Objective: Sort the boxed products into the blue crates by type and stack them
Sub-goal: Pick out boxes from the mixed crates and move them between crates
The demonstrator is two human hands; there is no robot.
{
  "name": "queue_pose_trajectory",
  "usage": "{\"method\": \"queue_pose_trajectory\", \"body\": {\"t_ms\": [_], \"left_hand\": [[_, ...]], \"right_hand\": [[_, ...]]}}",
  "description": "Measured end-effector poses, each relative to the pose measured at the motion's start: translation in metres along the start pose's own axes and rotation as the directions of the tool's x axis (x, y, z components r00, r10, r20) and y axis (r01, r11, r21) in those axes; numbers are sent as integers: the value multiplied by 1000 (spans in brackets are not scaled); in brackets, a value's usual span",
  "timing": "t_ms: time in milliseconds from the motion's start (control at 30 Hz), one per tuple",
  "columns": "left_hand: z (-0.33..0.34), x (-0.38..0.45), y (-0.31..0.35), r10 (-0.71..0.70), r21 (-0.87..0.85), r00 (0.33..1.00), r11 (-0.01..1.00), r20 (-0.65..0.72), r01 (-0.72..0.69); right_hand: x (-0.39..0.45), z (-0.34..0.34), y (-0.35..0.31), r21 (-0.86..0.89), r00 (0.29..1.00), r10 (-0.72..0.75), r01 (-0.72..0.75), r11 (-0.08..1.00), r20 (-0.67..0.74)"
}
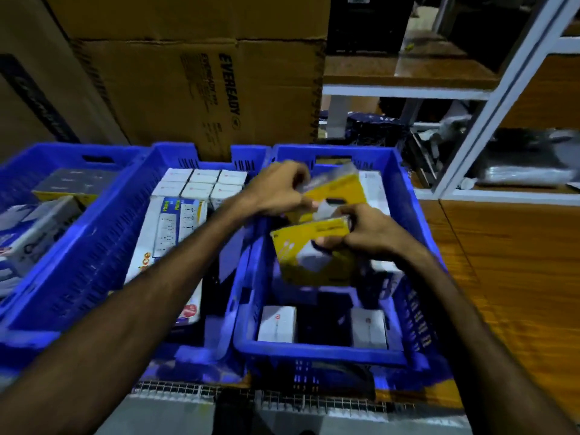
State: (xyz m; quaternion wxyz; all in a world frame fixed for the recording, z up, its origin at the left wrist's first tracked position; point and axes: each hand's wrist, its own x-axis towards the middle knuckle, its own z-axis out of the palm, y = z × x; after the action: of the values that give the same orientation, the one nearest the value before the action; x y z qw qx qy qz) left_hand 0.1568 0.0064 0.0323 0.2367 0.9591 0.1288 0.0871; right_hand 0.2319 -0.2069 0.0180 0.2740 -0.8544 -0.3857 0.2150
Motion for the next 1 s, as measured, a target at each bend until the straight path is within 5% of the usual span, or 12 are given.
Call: {"method": "queue_pose_trajectory", "body": {"t_ms": [100,167,267,467,767,900,1000], "left_hand": [[-45,-29,-12,-67,-354,965,935,-254,-29],[-63,-57,-29,-227,-603,923,798,-310,-6],[-73,-103,-65,-441,-818,853,575,-278,31],[-84,-196,-138,-706,-954,694,285,-139,98],[-188,-293,-255,-797,-885,457,464,-395,44],[-243,-329,-319,-762,-735,310,640,-569,225],[-271,-351,-372,-728,-633,242,681,-642,369]], "right_hand": [[-8,-12,-23,346,994,-34,67,936,-100],[-14,-5,-43,527,988,-54,124,841,-147],[-24,26,-71,717,992,-44,115,687,-117],[-12,94,-127,831,994,104,-84,549,31],[38,152,-263,850,981,111,-191,491,156],[61,192,-320,838,993,61,-114,534,97],[80,216,-356,790,999,17,-39,611,36]]}}
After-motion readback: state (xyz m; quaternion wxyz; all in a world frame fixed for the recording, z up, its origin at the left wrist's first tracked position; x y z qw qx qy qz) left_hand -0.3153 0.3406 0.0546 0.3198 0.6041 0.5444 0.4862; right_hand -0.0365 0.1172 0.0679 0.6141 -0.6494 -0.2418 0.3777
